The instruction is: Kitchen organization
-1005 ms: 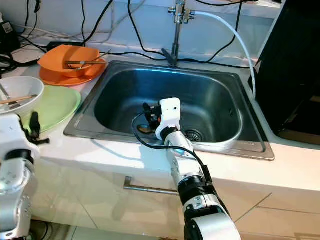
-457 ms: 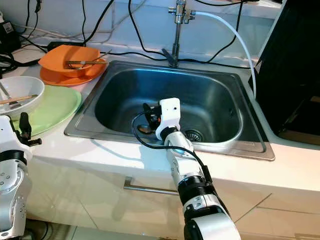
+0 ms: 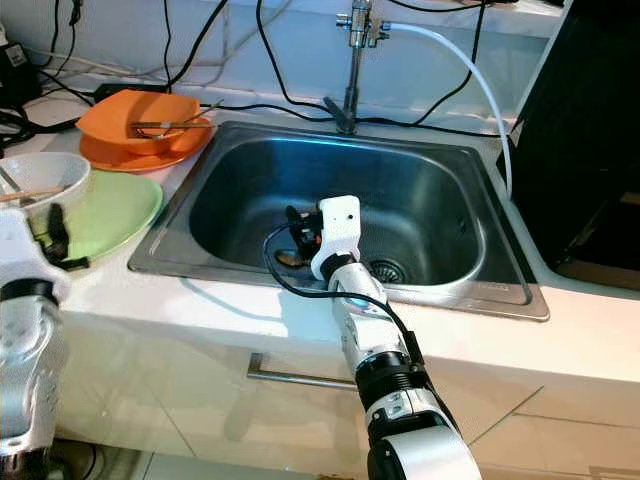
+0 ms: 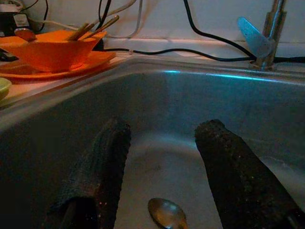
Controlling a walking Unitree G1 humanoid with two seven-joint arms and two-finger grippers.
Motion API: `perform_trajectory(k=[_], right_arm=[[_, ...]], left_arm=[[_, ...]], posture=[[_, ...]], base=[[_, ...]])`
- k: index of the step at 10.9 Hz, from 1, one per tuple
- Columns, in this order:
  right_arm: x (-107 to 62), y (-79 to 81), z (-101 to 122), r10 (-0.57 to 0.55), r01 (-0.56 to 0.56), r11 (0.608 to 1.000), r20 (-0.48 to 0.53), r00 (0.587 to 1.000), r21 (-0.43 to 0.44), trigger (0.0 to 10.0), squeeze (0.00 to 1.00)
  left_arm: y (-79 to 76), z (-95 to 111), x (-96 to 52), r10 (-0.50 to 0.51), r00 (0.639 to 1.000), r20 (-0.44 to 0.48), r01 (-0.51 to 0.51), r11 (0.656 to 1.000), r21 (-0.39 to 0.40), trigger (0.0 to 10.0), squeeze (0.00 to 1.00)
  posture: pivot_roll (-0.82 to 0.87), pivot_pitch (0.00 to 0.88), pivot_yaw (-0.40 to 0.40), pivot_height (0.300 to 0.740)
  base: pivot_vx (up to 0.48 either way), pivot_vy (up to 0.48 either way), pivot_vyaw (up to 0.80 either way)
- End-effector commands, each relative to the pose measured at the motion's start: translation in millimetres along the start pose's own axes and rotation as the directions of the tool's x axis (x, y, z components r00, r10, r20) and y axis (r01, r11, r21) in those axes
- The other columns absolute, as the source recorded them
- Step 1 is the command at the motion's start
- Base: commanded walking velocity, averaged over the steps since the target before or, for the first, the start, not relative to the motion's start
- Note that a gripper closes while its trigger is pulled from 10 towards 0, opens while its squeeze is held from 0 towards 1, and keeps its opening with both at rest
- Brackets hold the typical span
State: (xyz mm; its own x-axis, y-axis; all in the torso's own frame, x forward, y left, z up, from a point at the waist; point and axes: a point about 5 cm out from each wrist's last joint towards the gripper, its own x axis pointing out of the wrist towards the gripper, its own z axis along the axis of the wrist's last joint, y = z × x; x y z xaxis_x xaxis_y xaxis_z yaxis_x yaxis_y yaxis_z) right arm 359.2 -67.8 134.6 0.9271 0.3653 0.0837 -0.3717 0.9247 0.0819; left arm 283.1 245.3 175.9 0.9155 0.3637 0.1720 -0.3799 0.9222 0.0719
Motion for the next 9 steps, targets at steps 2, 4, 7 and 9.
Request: perform_trajectory(k=[2, 4, 7, 9], right_arm=[[-1.6, -2.3, -3.3, -0.012, 0.012, 1.0, -0.016, 1.0, 0.012, 10.0, 0.0], [-1.9, -2.0, -3.8, -0.014, 0.014, 1.0, -0.016, 1.0, 0.013, 10.0, 0.0], [-2.7, -3.1, -4.7, -0.019, 0.019, 1.0, -0.019, 1.0, 0.011, 10.0, 0.0], [-2.9, -3.4, -5.3, -0.023, 0.023, 1.0, -0.02, 1.0, 0.011, 10.0, 0.0]], left_arm=[[-5.9, 0.9, 4.2, -0.034, 0.999, 0.0, 0.034, 0.999, -0.007, 10.0, 0.0], [-18.0, 0.4, 8.1, -0.094, 0.996, -0.005, 0.094, 0.995, -0.015, 10.0, 0.0], [-43.3, 3.7, 17.4, -0.194, 0.981, 0.009, 0.194, 0.98, -0.034, 10.0, 0.0], [-65.7, 10.1, 21.4, -0.271, 0.962, 0.035, 0.273, 0.961, -0.049, 10.0, 0.0]], posture=[[0.24, 0.037, -0.018, 0.74], [0.23, 0.037, -0.014, 0.74], [0.23, 0.038, -0.009, 0.74], [0.22, 0.034, -0.005, 0.74]], base=[[0.0, 0.0, 0.0], [0.0, 0.0, 0.0], [0.0, 0.0, 0.0], [0.0, 0.0, 0.0]])
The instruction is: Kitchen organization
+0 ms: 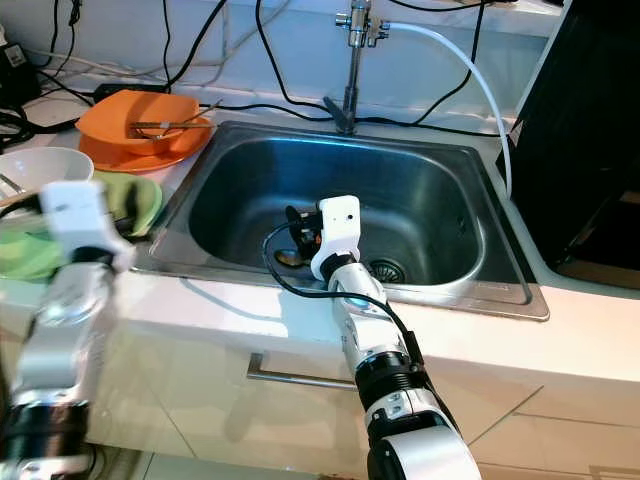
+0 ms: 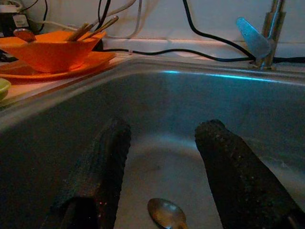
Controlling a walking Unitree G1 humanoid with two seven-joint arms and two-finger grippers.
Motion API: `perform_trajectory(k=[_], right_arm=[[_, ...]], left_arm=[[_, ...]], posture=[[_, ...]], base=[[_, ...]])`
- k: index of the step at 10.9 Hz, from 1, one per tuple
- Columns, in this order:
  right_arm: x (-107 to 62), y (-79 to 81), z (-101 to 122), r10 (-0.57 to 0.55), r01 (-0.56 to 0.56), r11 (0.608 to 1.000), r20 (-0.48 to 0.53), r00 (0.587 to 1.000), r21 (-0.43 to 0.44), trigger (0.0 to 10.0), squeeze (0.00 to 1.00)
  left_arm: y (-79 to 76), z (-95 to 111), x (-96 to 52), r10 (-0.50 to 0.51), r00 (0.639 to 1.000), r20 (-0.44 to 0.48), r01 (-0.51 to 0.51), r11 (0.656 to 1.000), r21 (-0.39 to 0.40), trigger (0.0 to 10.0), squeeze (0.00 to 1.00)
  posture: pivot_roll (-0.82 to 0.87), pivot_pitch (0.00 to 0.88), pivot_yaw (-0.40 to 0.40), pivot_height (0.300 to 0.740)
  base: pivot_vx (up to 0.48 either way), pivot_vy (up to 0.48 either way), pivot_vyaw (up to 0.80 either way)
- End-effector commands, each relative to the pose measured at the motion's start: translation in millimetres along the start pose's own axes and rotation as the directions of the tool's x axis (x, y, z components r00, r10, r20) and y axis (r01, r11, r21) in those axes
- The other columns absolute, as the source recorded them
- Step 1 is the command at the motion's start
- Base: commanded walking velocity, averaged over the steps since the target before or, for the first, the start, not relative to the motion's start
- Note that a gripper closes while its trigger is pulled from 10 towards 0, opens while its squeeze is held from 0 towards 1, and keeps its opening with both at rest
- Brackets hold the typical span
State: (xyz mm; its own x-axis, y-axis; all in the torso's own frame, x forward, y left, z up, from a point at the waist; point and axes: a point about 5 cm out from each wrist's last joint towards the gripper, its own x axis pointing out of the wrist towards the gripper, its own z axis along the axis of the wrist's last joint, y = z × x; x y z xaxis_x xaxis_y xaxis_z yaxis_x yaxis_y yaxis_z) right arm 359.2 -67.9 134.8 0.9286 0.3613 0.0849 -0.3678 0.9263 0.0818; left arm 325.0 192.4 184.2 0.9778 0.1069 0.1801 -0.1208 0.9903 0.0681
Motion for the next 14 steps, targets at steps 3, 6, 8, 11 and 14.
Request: perform_trajectory(k=[3, 6, 8, 11, 14], right_arm=[[-2.7, -4.2, -4.9, -0.023, 0.023, 1.0, -0.02, 1.0, 0.011, 10.0, 0.0], [-1.6, -2.4, -4.7, -0.017, 0.017, 1.0, -0.02, 1.0, 0.015, 10.0, 0.0], [-1.5, -1.9, -5.0, -0.014, 0.015, 1.0, -0.021, 1.0, 0.016, 10.0, 0.0], [-0.6, -1.8, -4.6, -0.008, 0.008, 1.0, -0.023, 1.0, 0.013, 10.0, 0.0], [0.4, -1.2, -3.5, 0.0, 0.0, 1.0, -0.021, 1.0, 0.011, 10.0, 0.0]], left_arm=[[-0.1, 7.5, -3.1, 0.006, 0.999, 0.047, -0.006, 1.0, 0.011, 10.0, 0.0], [35.6, -11.2, -26.1, 0.118, 0.993, -0.025, -0.116, 0.991, 0.059, 10.0, 0.0], [54.1, -10.3, -34.9, 0.189, 0.982, -0.025, -0.186, 0.979, 0.081, 10.0, 0.0], [69.5, -13.3, -46.9, 0.247, 0.968, -0.042, -0.241, 0.965, 0.106, 10.0, 0.0], [79.8, -16.8, -55.1, 0.288, 0.956, -0.057, -0.279, 0.952, 0.126, 10.0, 0.0]], posture=[[0.23, 0.035, -0.005, 0.74], [0.24, 0.036, -0.006, 0.74], [0.24, 0.034, -0.008, 0.74], [0.25, 0.026, -0.017, 0.74], [0.26, 0.018, -0.021, 0.74]], base=[[0.0, 0.0, 0.0], [0.0, 0.0, 0.0], [0.0, 0.0, 0.0], [0.0, 0.0, 0.0], [0.0, 0.0, 0.0]])
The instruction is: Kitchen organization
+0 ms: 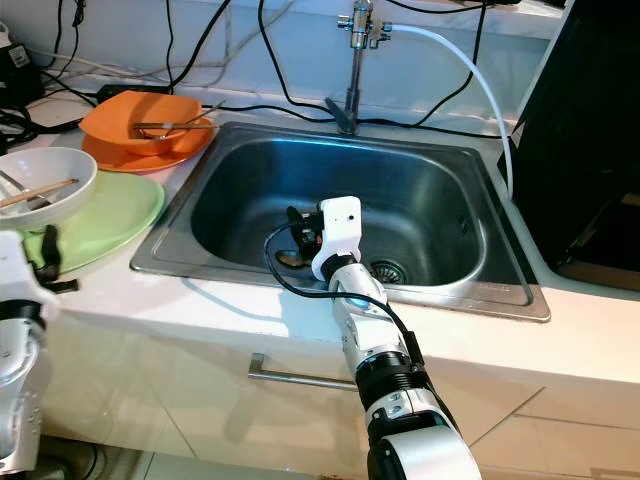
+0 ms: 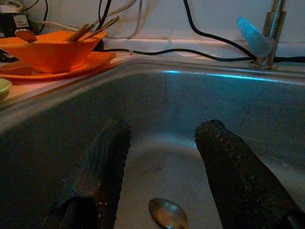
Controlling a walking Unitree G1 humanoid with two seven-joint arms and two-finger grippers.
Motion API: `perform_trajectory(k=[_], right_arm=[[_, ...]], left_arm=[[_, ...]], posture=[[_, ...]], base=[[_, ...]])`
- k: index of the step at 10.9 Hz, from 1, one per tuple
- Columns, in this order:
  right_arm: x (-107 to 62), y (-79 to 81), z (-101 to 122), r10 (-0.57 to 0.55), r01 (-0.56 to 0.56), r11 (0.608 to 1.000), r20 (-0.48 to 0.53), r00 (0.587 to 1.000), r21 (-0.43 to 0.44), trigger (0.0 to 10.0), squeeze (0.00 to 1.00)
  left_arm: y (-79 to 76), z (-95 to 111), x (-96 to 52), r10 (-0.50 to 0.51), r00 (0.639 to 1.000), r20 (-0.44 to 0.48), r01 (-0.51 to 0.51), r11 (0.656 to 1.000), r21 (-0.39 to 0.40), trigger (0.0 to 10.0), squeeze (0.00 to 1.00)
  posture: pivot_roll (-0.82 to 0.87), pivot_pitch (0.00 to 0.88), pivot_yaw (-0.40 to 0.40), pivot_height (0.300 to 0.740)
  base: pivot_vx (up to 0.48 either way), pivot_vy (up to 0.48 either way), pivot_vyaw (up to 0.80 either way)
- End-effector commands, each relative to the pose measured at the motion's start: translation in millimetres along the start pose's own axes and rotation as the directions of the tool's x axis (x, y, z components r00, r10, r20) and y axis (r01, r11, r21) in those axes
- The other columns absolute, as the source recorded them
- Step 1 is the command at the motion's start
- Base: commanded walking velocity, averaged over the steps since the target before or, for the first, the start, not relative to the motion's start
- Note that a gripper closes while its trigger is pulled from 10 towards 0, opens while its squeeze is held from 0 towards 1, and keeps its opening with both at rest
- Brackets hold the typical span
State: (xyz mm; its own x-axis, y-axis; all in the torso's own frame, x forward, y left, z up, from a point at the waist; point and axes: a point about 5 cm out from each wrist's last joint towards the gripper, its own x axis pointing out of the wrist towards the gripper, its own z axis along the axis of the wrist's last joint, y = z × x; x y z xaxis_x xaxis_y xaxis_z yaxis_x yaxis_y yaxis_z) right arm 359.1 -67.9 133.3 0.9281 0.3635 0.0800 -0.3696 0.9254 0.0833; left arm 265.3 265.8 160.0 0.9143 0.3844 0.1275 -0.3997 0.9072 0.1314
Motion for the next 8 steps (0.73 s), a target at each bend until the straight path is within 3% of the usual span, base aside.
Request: perform_trajectory(k=[1, 5, 8], right_arm=[[0.5, -1.3, -2.5, -0.001, 0.001, 1.0, -0.017, 1.0, 0.008, 10.0, 0.0], [0.2, -0.8, -3.2, 0.001, 0.0, 1.0, -0.018, 1.0, 0.009, 10.0, 0.0], [-0.1, -1.2, -3.3, -0.006, 0.006, 1.0, -0.018, 1.0, 0.009, 10.0, 0.0]], left_arm=[[6.9, 4.2, 1.3, 0.028, 1.0, 0.012, -0.028, 0.999, 0.015, 10.0, 0.0], [23.8, 8.6, 7.7, 0.08, 0.996, 0.029, -0.081, 0.996, 0.037, 10.0, 0.0], [15.8, 12.9, 17.5, 0.038, 0.999, 0.039, -0.039, 0.999, 0.027, 10.0, 0.0]], posture=[[0.26, 0.016, -0.021, 0.74], [0.25, 0.016, -0.019, 0.74], [0.25, 0.023, -0.015, 0.74]], base=[[0.0, 0.0, 0.0], [0.0, 0.0, 0.0], [0.0, 0.0, 0.0]])
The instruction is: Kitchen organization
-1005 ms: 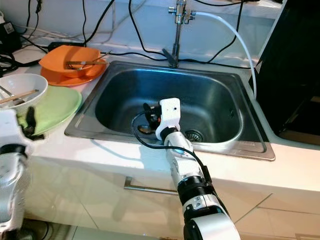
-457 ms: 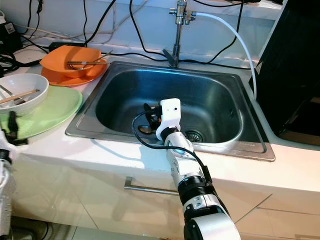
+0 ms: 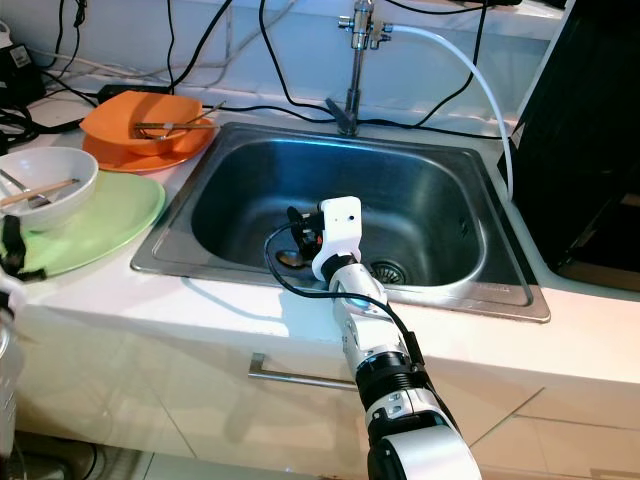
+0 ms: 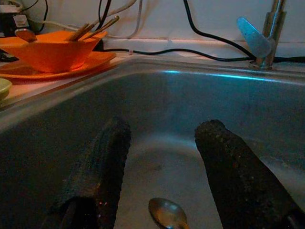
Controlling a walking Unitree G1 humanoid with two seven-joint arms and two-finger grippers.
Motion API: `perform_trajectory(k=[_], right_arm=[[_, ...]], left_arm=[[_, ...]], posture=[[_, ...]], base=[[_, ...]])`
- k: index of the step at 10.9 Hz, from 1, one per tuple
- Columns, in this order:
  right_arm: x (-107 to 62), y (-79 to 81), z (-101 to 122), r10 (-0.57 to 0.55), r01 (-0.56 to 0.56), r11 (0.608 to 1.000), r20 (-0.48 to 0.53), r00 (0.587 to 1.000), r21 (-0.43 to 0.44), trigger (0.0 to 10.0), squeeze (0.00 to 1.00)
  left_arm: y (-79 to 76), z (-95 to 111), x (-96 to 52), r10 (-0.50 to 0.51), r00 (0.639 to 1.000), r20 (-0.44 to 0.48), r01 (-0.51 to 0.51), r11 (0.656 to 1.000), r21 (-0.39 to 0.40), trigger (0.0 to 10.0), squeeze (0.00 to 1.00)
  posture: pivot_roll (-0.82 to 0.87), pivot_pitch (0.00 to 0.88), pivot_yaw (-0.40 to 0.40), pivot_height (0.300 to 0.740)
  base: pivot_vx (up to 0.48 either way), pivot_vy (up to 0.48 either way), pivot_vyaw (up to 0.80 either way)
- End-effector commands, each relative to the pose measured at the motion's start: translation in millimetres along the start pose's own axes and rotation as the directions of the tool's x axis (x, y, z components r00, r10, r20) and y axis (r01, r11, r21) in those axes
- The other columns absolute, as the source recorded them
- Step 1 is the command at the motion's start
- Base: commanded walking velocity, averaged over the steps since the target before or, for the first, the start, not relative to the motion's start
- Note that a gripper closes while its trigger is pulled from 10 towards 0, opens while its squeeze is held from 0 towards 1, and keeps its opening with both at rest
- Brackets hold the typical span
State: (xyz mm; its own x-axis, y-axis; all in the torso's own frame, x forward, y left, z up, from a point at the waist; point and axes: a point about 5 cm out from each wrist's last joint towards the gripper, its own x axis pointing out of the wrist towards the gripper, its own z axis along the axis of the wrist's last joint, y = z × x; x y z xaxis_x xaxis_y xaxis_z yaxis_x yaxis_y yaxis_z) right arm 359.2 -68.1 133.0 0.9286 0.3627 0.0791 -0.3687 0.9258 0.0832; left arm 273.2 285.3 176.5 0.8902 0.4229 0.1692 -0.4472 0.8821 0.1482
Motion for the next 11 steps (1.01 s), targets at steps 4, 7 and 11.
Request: perform_trajectory(k=[4, 7, 11], right_arm=[[-1.5, -3.7, -3.0, -0.021, 0.021, 1.0, -0.013, 1.0, 0.011, 10.0, 0.0], [-1.8, -3.6, -3.9, -0.025, 0.025, 1.0, -0.016, 1.0, 0.013, 10.0, 0.0], [-2.2, -3.5, -4.5, -0.032, 0.032, 0.999, -0.015, 0.999, 0.016, 10.0, 0.0]], left_arm=[[-18.9, 5.8, 13.0, -0.081, 0.997, 0.014, 0.082, 0.996, -0.034, 10.0, 0.0], [-36.3, 4.7, 12.5, -0.147, 0.989, 0.012, 0.148, 0.987, -0.056, 10.0, 0.0], [-61.2, 11.7, 14.4, -0.254, 0.966, 0.046, 0.256, 0.965, -0.047, 10.0, 0.0]], posture=[[0.24, 0.027, -0.002, 0.74], [0.24, 0.031, -0.001, 0.74], [0.23, 0.03, 0.008, 0.74]], base=[[0.0, 0.0, 0.0], [0.0, 0.0, 0.0], [0.0, 0.0, 0.0]])
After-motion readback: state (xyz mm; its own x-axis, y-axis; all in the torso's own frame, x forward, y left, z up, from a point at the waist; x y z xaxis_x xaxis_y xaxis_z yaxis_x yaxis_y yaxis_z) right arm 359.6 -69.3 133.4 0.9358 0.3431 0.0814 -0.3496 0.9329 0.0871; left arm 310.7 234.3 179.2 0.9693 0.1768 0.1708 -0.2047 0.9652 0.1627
